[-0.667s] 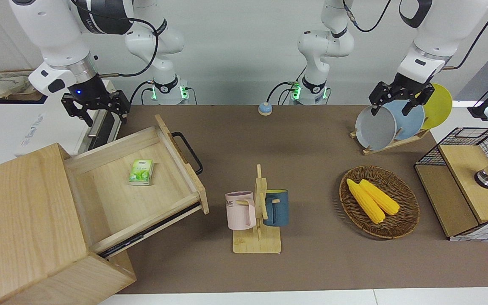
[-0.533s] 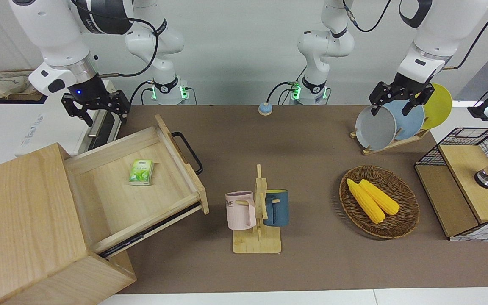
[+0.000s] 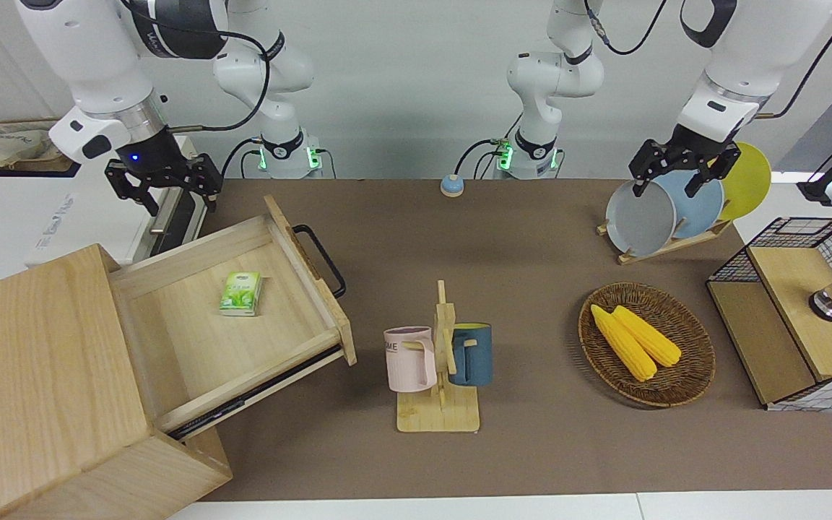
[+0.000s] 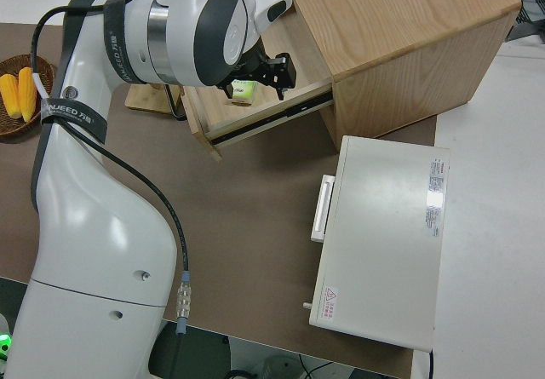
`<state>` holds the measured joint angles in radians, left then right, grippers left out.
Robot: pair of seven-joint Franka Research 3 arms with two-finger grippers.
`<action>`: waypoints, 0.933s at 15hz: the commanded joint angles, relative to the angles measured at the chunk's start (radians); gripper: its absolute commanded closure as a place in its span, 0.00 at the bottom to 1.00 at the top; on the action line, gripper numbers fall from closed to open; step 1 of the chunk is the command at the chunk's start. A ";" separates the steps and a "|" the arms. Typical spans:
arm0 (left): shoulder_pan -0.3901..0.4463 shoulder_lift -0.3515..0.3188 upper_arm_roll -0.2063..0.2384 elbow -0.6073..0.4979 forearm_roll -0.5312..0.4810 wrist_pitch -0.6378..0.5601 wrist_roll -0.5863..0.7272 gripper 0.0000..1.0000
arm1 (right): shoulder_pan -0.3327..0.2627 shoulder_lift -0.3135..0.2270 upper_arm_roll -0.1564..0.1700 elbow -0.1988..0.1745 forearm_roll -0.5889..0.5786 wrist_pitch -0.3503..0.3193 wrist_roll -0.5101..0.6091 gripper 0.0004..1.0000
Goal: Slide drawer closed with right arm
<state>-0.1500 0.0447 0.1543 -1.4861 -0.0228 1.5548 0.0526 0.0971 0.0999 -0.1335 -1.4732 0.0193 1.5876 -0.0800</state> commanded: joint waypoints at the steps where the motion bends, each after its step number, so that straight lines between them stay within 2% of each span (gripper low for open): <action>1: -0.017 0.012 0.016 0.020 0.014 0.001 0.006 0.00 | -0.008 0.009 0.005 0.004 0.007 -0.006 -0.006 0.01; 5: -0.017 0.012 0.016 0.020 0.014 0.001 0.006 0.00 | -0.010 0.009 0.005 0.004 0.007 -0.017 -0.007 0.03; 6: -0.017 0.012 0.016 0.020 0.014 0.001 0.006 0.00 | -0.011 0.009 0.003 0.004 0.007 -0.027 -0.009 0.16; 7: -0.017 0.012 0.016 0.020 0.014 0.001 0.006 0.00 | -0.014 0.009 0.003 0.005 0.004 -0.043 -0.007 0.33; 8: -0.017 0.012 0.016 0.020 0.014 0.001 0.006 0.00 | -0.011 0.009 0.003 0.005 0.005 -0.057 -0.007 0.54; 9: -0.017 0.012 0.016 0.020 0.015 0.001 0.006 0.00 | -0.011 0.009 0.003 0.017 0.005 -0.058 -0.007 0.69; 11: -0.017 0.012 0.016 0.020 0.014 0.001 0.006 0.00 | -0.008 0.009 0.003 0.036 0.005 -0.069 -0.006 0.92; 12: -0.017 0.012 0.016 0.020 0.014 0.001 0.006 0.00 | -0.008 0.009 0.003 0.036 0.005 -0.072 -0.006 1.00; 14: -0.017 0.012 0.016 0.020 0.014 0.001 0.006 0.00 | -0.008 0.009 0.003 0.036 0.005 -0.072 -0.006 1.00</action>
<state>-0.1500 0.0447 0.1542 -1.4861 -0.0228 1.5548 0.0526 0.0965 0.1062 -0.1351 -1.4553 0.0190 1.5377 -0.0800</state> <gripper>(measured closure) 0.004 0.656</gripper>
